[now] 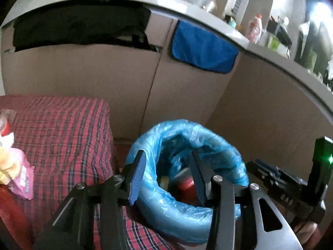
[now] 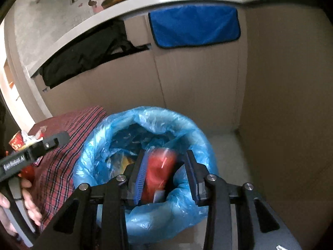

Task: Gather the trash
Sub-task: 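Carry the red can and yellow wrapper over the blue bin and release both, then grasp the red plastic bag with the right gripper while the left grasps the paper plate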

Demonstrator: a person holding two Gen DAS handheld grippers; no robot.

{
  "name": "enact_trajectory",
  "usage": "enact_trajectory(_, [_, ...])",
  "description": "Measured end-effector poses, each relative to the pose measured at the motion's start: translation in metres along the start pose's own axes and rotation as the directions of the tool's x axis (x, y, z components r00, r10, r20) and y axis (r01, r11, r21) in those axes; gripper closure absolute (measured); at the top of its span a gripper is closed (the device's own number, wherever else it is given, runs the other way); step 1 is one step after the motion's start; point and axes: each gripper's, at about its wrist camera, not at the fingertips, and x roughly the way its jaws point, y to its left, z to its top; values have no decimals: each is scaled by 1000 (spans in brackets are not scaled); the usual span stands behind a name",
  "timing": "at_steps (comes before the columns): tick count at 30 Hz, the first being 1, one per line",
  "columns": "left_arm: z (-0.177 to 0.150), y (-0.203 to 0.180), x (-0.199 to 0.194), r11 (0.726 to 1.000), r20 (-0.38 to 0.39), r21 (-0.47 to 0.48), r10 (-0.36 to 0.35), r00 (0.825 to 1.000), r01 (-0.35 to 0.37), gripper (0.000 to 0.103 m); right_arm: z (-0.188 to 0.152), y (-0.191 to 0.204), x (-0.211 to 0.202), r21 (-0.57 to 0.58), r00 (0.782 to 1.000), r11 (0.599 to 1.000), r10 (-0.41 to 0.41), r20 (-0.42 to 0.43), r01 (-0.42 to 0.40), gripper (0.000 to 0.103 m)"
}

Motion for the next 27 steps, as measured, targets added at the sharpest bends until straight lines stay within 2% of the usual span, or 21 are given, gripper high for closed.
enact_trajectory(2, [1, 3, -17, 1000, 34, 1, 12, 999, -12, 58, 0, 5, -8, -7, 1000, 1000, 10, 10, -10, 60])
enact_trajectory(6, [1, 17, -52, 998, 78, 9, 60, 995, -60, 58, 0, 26, -22, -47, 999, 998, 52, 8, -51, 60])
enact_trajectory(9, [-8, 37, -86, 993, 91, 6, 115, 989, -116, 58, -3, 55, -34, -111, 997, 991, 75, 18, -73, 60])
enact_trajectory(13, [-25, 78, -133, 981, 99, -39, 194, 976, -191, 58, -11, 111, -50, -216, 989, 967, 146, 39, -134, 60])
enact_trajectory(15, [-34, 102, -160, 971, 121, -68, 238, 964, -231, 58, -13, 141, -52, -256, 978, 947, 208, 28, -194, 60])
enact_trajectory(18, [-46, 143, -200, 935, 158, -118, 350, 923, -335, 58, -16, 176, -54, -286, 957, 916, 289, -10, -280, 60])
enact_trajectory(21, [-60, 179, -223, 903, 160, -183, 418, 894, -390, 58, -20, 220, -49, -327, 910, 850, 401, -106, -413, 60])
enact_trajectory(23, [-69, 208, -237, 889, 151, -247, 429, 891, -386, 58, -25, 253, -42, -370, 886, 806, 431, -172, -463, 61])
enact_trajectory(27, [-88, 248, -247, 872, 130, -304, 437, 890, -383, 58, -31, 301, -27, -423, 877, 768, 431, -214, -481, 61])
